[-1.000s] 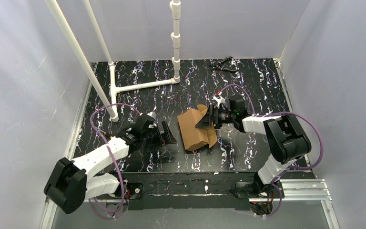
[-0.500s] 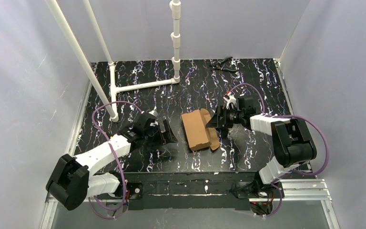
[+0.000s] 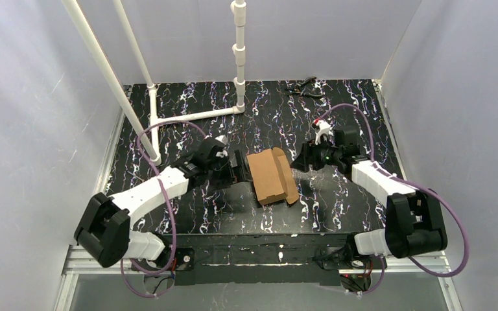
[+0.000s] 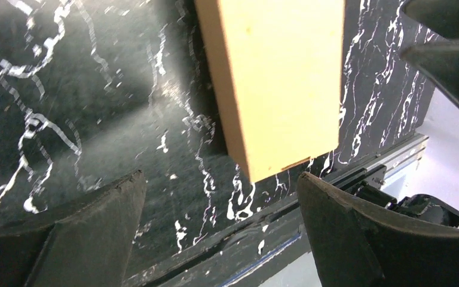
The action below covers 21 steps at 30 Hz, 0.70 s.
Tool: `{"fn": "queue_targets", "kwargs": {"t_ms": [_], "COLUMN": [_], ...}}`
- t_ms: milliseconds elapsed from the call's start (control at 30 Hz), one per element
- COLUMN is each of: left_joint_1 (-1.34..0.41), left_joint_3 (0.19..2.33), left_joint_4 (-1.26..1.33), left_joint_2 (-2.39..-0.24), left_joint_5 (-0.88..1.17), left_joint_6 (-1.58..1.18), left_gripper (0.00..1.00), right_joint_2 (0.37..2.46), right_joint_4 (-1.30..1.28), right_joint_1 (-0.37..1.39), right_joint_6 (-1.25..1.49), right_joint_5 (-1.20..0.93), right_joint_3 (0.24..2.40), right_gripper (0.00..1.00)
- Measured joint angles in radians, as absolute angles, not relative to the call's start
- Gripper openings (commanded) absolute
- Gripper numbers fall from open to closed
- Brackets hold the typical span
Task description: Fold the paper box
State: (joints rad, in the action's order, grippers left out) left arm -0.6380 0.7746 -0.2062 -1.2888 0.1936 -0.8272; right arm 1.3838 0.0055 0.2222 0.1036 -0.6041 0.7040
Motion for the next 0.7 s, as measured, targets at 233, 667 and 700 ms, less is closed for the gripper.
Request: {"fn": "queue_targets", "kwargs": {"t_ms": [233,667,700], "left_joint_1": [-0.726,-0.744,-0.744], "left_joint_3": [1.062,1.273,1.281], "left_joint_4": [-0.362,-0.48,-0.48], "left_joint_2": [-1.503,-1.81,-1.817], "left_joint_5": [0.065,0.042,0.05], "left_joint_6": [-0.761,-0.694,-0.69], "left_gripper": [0.8,0.84,0.84], "right_joint_2": [1.4,1.612,1.617], "right_joint_4": [-0.015,-0.071,-0.073], "right_joint_1": [0.248,0.424,0.429], "right_joint_6": [-0.014,-0.09,-0.09], "right_joint_5": [-0.59,-0.469,-0.466], "right_joint_3": [0.732,0.838,0.838], "right_gripper": [0.09,0.03,0.03]}}
